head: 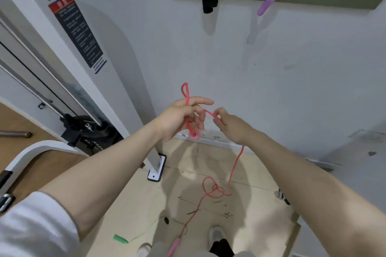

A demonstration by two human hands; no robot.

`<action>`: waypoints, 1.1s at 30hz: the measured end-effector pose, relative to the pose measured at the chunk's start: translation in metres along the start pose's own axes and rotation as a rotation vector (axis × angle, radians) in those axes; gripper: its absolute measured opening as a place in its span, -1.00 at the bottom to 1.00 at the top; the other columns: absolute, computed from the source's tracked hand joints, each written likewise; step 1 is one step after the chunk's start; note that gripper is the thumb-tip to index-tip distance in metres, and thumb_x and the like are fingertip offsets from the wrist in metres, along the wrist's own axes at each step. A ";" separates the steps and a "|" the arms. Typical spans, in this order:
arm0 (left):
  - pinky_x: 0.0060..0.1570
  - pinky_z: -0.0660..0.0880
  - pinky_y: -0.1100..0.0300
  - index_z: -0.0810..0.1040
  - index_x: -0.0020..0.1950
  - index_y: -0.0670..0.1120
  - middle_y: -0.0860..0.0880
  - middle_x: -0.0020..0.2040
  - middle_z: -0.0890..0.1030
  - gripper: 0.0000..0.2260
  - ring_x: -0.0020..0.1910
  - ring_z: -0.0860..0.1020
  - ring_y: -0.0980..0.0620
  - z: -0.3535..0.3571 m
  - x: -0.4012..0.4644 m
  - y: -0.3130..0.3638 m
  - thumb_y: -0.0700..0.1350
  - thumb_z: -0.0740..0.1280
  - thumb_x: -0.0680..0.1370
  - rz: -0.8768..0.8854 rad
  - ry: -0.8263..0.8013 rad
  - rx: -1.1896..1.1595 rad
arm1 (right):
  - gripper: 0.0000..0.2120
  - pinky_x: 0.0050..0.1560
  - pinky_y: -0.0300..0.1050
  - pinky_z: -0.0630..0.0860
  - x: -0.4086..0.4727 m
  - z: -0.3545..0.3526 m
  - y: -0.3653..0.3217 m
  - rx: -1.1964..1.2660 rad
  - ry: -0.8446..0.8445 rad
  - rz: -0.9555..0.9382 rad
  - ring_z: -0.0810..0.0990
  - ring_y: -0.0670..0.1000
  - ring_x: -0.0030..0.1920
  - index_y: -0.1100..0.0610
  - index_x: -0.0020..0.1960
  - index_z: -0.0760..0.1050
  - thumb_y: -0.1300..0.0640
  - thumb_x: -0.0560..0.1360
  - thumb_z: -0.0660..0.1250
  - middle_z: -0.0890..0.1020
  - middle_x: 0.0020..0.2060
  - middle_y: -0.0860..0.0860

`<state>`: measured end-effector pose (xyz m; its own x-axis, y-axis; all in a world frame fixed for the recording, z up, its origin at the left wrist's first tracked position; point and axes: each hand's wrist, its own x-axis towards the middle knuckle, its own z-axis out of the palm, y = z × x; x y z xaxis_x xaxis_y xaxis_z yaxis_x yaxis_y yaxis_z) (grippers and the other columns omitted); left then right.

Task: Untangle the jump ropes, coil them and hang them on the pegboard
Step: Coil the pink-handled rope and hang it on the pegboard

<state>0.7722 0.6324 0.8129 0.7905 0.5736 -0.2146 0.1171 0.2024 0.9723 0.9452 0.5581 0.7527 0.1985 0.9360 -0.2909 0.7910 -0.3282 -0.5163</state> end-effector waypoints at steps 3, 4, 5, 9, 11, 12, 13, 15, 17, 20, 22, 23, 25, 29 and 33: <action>-0.29 0.54 0.20 0.41 0.32 -0.05 -0.03 -0.22 0.59 -0.49 -0.34 0.59 -0.03 -0.019 -0.018 0.000 -0.45 -0.04 0.51 0.029 0.004 -0.026 | -0.72 -0.02 -0.07 0.39 -0.004 0.026 -0.039 -0.201 -0.225 -0.066 0.49 0.10 -0.02 0.08 0.22 0.44 0.05 0.64 0.02 0.56 0.07 0.10; -0.18 0.58 0.19 0.36 0.35 -0.01 -0.02 -0.16 0.59 -0.48 -0.26 0.61 -0.02 -0.026 -0.022 -0.002 -0.45 -0.04 0.54 0.040 0.036 -0.053 | -0.71 -0.05 -0.12 0.35 -0.008 0.031 -0.053 -0.219 -0.334 -0.079 0.47 0.06 -0.06 0.07 0.22 0.48 0.06 0.63 0.06 0.56 0.00 0.09; -0.02 0.57 0.18 0.31 0.38 0.01 -0.02 -0.09 0.58 -0.48 -0.16 0.62 0.00 -0.034 -0.025 -0.006 -0.44 -0.04 0.55 0.053 0.080 -0.070 | -0.72 -0.07 -0.13 0.35 -0.011 0.036 -0.066 -0.213 -0.427 -0.091 0.46 0.03 -0.11 0.05 0.22 0.50 0.07 0.61 0.10 0.56 -0.10 0.08; 0.25 0.38 0.14 0.16 0.49 0.08 0.00 0.22 0.47 -0.44 0.19 0.49 0.01 -0.074 -0.039 -0.032 -0.40 0.02 0.58 0.016 0.275 0.007 | -0.80 -0.35 -0.15 0.33 -0.031 0.044 -0.104 0.083 -0.580 -0.083 0.34 -0.02 -0.44 0.02 0.10 0.59 0.09 0.54 0.25 0.46 -0.46 -0.04; 0.24 0.38 0.13 0.06 0.52 0.09 -0.01 0.35 0.38 -0.42 0.24 0.46 -0.02 -0.093 -0.050 -0.044 -0.40 -0.02 0.59 -0.031 0.314 0.021 | -0.83 -0.46 -0.19 0.17 -0.039 0.039 -0.117 0.344 -0.593 -0.117 0.22 -0.07 -0.54 0.10 0.09 0.59 0.19 0.54 0.27 0.38 -0.55 -0.08; 0.18 0.41 0.12 0.03 0.52 0.09 -0.01 0.38 0.36 -0.44 0.22 0.48 -0.04 -0.099 -0.056 -0.049 -0.37 -0.04 0.61 -0.060 0.307 0.021 | -0.83 -0.45 -0.19 0.15 -0.044 0.035 -0.123 0.449 -0.568 -0.156 0.21 -0.09 -0.55 0.14 0.08 0.58 0.25 0.54 0.27 0.36 -0.57 -0.11; 0.04 0.46 0.12 0.03 0.52 0.10 0.01 0.36 0.38 -0.47 0.15 0.53 -0.05 -0.102 -0.063 -0.052 -0.33 -0.05 0.63 -0.089 0.283 0.026 | -0.84 -0.43 -0.21 0.17 -0.047 0.031 -0.127 0.545 -0.507 -0.198 0.23 -0.10 -0.53 0.16 0.04 0.58 0.29 0.53 0.26 0.36 -0.58 -0.14; -0.36 0.34 0.16 0.11 0.48 0.17 0.04 0.21 0.53 -0.52 -0.12 0.63 -0.03 -0.101 -0.073 -0.054 -0.26 -0.07 0.65 -0.161 0.215 0.072 | -0.88 -0.34 -0.27 0.29 -0.049 0.028 -0.131 0.733 -0.321 -0.234 0.34 -0.12 -0.44 0.14 -0.10 0.60 0.30 0.48 0.31 0.50 -0.50 -0.17; -0.49 0.18 0.25 0.28 0.40 0.13 -0.04 -0.04 0.65 -0.57 -0.46 0.58 0.00 -0.100 -0.079 -0.053 -0.25 -0.03 0.61 -0.204 0.148 0.084 | -0.84 -0.14 -0.30 0.41 -0.048 0.030 -0.128 0.928 -0.120 -0.201 0.48 -0.12 -0.27 0.02 -0.25 0.65 0.22 0.39 0.33 0.62 -0.36 -0.17; -0.46 0.15 0.19 0.45 0.27 -0.12 -0.11 -0.39 0.59 -0.59 -0.71 0.25 0.04 -0.098 -0.085 -0.050 0.05 0.06 0.56 -0.205 -0.047 0.070 | -0.83 -0.06 -0.29 0.44 -0.045 0.039 -0.127 0.992 0.099 -0.126 0.53 -0.24 -0.27 0.02 -0.25 0.62 0.23 0.45 0.36 0.62 -0.35 -0.19; -0.26 0.20 0.10 0.53 0.14 -0.17 -0.04 -0.56 0.48 -0.38 -0.71 0.16 0.07 -0.089 -0.092 -0.046 0.29 -0.02 0.51 -0.221 -0.244 0.082 | -0.83 -0.19 -0.33 0.40 -0.044 0.042 -0.132 0.899 0.241 -0.106 0.45 -0.29 -0.40 0.06 -0.22 0.56 0.23 0.51 0.32 0.57 -0.41 -0.19; -0.21 0.21 0.11 0.55 0.10 -0.18 0.00 -0.60 0.43 -0.35 -0.71 0.15 0.09 -0.081 -0.097 -0.043 0.31 -0.05 0.52 -0.225 -0.325 0.076 | -0.84 -0.25 -0.36 0.37 -0.043 0.042 -0.134 0.866 0.305 -0.115 0.41 -0.28 -0.43 0.07 -0.23 0.54 0.23 0.51 0.32 0.53 -0.41 -0.15; -0.35 0.22 0.25 0.56 0.10 -0.21 0.03 -0.59 0.39 -0.46 -0.71 0.14 0.15 -0.068 -0.103 -0.031 0.19 -0.01 0.59 -0.172 -0.375 0.047 | -0.84 -0.29 -0.39 0.34 -0.041 0.040 -0.136 0.830 0.361 -0.130 0.38 -0.24 -0.41 0.09 -0.25 0.49 0.22 0.50 0.34 0.46 -0.37 -0.06; -0.53 0.09 0.24 0.47 0.25 -0.08 0.02 -0.40 0.50 -0.69 -0.68 0.17 0.18 -0.062 -0.104 -0.013 -0.09 0.13 0.55 0.102 -0.268 -0.107 | -0.81 -0.27 -0.25 0.34 -0.040 0.049 -0.122 0.748 0.175 -0.132 0.34 -0.13 -0.38 0.09 -0.21 0.49 0.01 0.52 0.30 0.41 -0.32 0.07; -0.61 0.25 0.39 0.24 0.45 -0.01 -0.01 -0.05 0.65 -0.61 -0.61 0.44 0.14 -0.072 -0.094 -0.007 -0.17 0.14 0.63 0.075 0.097 -0.295 | -0.72 -0.31 -0.18 0.35 -0.045 0.071 -0.098 0.549 -0.242 0.020 0.40 -0.06 -0.46 0.14 -0.26 0.44 0.00 0.56 0.25 0.45 -0.45 0.06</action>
<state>0.6533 0.6342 0.8199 0.7273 0.6662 -0.1649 -0.1304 0.3701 0.9198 0.8180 0.5387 0.7591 0.0219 0.8944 -0.4468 0.3613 -0.4238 -0.8306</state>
